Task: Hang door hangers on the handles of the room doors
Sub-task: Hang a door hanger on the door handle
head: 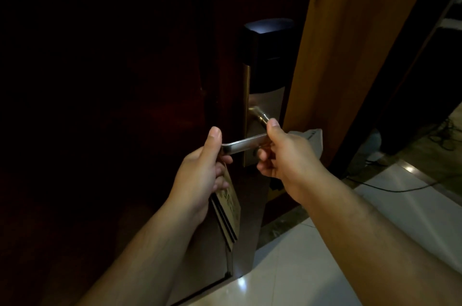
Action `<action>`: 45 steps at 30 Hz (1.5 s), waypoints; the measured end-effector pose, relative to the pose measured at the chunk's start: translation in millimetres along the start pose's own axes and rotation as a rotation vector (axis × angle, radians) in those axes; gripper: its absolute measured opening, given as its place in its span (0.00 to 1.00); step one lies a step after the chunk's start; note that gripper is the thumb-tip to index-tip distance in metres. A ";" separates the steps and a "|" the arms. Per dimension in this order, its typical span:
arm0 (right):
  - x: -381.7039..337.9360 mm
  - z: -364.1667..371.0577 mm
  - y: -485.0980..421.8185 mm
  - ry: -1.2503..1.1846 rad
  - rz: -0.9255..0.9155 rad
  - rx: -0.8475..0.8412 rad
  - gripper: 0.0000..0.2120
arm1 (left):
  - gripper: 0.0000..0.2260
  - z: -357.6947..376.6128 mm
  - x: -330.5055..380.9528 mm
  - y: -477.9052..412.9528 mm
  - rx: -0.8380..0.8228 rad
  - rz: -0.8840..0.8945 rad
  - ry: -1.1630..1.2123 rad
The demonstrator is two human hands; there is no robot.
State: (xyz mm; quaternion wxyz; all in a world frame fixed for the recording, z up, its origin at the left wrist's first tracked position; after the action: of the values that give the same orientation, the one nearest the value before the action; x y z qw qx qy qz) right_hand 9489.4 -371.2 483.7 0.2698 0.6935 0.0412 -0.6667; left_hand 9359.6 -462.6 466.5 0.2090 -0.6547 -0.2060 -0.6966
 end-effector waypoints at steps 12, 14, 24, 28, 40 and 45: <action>21.5 -24.3 -0.5 -0.066 0.012 -0.177 0.22 | 0.20 4.0 -6.0 51.5 0.263 0.022 0.129; 33.0 -28.3 3.1 0.040 0.035 -0.230 0.18 | 0.19 1.6 -7.6 66.9 0.304 0.027 0.232; 57.0 -13.3 34.4 0.790 -0.315 -0.596 0.27 | 0.18 -13.2 13.4 115.0 0.457 0.094 0.547; 57.2 -3.5 39.7 0.909 -0.416 -0.693 0.44 | 0.18 -15.1 17.8 121.0 0.458 0.108 0.581; 54.3 -4.1 38.4 0.908 -0.532 -0.593 0.39 | 0.21 -10.2 26.8 123.0 0.341 0.116 0.504; 55.5 -14.1 36.5 0.865 -0.535 -0.498 0.40 | 0.22 -9.7 22.7 120.0 0.345 0.149 0.410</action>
State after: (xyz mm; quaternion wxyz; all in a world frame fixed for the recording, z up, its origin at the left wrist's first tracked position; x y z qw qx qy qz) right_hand 9523.3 -413.0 442.3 0.2056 0.7843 0.4784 -0.3373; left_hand 9417.6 -567.9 490.2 0.4052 -0.4680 -0.2262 -0.7521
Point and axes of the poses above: each hand's wrist, its own y-axis away from the middle knuckle, its own z-axis out of the palm, x = y × z, the point moved 2 cm from there along -y, towards the middle knuckle, and after that the axes turned 7 degrees about z, right-handed, at the moved point
